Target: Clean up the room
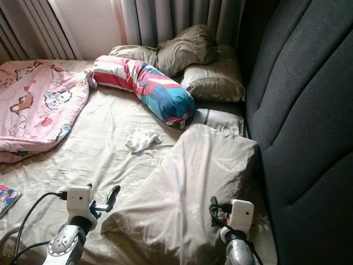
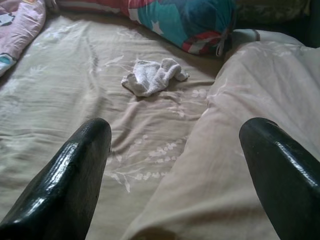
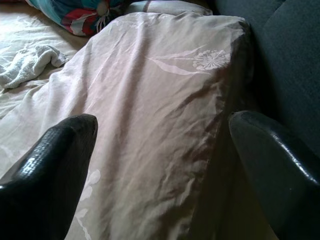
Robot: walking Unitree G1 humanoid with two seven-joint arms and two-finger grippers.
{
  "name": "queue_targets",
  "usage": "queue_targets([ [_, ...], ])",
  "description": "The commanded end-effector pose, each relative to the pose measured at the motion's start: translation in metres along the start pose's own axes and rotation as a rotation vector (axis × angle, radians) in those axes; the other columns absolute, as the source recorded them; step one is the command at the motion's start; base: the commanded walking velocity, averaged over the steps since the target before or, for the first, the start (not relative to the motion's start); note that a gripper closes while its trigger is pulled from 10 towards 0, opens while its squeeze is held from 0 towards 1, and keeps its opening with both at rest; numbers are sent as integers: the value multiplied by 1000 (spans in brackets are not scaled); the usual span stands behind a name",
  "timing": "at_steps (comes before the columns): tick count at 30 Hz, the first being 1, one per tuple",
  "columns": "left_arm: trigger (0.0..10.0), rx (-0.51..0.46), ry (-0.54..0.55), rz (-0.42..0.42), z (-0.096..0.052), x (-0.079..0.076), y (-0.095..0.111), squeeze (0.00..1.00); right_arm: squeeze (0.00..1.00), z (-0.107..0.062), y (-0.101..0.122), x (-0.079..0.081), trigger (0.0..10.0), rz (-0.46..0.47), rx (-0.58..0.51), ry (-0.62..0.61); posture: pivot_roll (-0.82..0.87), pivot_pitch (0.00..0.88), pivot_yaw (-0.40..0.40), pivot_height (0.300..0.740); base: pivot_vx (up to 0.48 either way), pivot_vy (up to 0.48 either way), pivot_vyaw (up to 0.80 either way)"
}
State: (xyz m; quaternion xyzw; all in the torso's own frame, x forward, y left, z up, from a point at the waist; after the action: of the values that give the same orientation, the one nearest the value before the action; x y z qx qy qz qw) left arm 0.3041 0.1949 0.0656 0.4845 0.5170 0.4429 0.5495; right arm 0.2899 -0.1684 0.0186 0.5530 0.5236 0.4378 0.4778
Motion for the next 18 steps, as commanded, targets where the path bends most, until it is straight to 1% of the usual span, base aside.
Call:
queue_targets([
  [1, 10000, 14, 0, -2, -2, 1, -2, 0, 0, -3, -3, -1, 10000, -1, 11, -9, -39, 197, 2, 695, 0, 0, 0],
  [9, 10000, 19, -2, -3, -2, 1, -3, 0, 0, -4, -4, -1, 10000, -3, 23, -15, -40, 198, 1, 695, 0, 0, 0],
  [12, 10000, 21, -1, -3, -2, 1, -3, 0, 0, -4, -7, -1, 10000, -9, 54, -14, -38, 198, 1, 695, 0, 0, 0],
  [14, 10000, 21, -1, -2, -2, 1, -3, 0, 0, -4, -7, 0, 10000, 4, 52, -9, -39, 198, 2, 685, 0, 0, 0],
  [18, 10000, 22, -1, -1, -2, 1, -3, 0, 0, -3, -6, 1, 10000, -2, 46, -1, -38, 198, 2, 653, 0, 0, 0],
])
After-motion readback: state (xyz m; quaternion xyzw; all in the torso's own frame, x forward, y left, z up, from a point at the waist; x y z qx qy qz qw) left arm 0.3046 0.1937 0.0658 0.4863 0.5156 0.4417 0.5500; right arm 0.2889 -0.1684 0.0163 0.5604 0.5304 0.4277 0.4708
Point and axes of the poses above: a point about 5 cm out from each wrist's last joint towards the gripper, its own z axis pointing out of the wrist towards the gripper, its own y axis along the axis of the wrist's last joint, x = y × z, the point moved 1 cm from there along z, pointing out of the wrist towards the gripper, and after that the axes turned 8 degrees about -z, right-handed, at the moved point
